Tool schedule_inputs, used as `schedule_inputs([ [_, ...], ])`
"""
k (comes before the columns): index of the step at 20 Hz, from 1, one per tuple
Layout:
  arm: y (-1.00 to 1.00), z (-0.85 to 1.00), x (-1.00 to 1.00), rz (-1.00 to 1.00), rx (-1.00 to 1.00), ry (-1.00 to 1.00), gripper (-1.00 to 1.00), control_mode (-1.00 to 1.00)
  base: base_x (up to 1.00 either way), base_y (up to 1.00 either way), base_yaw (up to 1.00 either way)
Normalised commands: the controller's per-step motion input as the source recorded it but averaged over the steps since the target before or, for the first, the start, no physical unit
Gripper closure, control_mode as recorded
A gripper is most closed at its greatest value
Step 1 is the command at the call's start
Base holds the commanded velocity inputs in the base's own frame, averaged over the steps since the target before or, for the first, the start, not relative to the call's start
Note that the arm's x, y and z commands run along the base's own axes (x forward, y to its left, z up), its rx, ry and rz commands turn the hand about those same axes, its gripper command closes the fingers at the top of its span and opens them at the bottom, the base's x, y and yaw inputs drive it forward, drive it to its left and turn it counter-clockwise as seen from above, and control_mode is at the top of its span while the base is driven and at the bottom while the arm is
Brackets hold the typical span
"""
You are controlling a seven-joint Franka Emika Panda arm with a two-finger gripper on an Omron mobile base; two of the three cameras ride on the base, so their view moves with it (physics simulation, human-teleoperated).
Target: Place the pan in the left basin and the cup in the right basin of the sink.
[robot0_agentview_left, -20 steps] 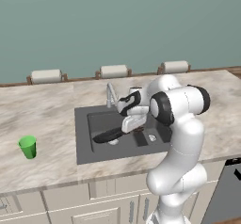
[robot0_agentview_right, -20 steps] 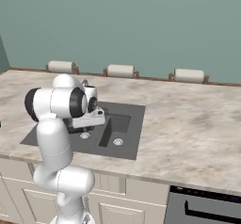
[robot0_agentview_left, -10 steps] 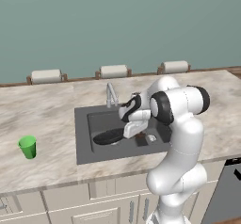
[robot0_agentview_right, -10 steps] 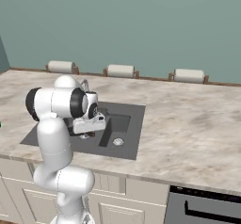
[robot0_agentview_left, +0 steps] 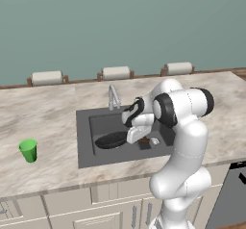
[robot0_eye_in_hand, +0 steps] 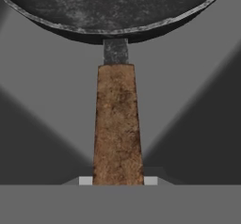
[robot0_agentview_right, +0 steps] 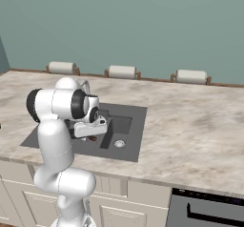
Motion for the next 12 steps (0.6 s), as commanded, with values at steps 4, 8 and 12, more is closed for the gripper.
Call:
schedule_inputs([
  [4,0.0,-0.12,0.0,0.0,0.0,0.0,1.0,-1.0,0.0,0.0,0.0],
  [8,0.0,-0.1,0.0,0.0,0.0,0.0,1.0,-1.0,0.0,0.0,0.0],
  [12,0.01,-0.12,0.0,0.0,0.0,0.0,1.0,-1.0,0.0,0.0,0.0],
])
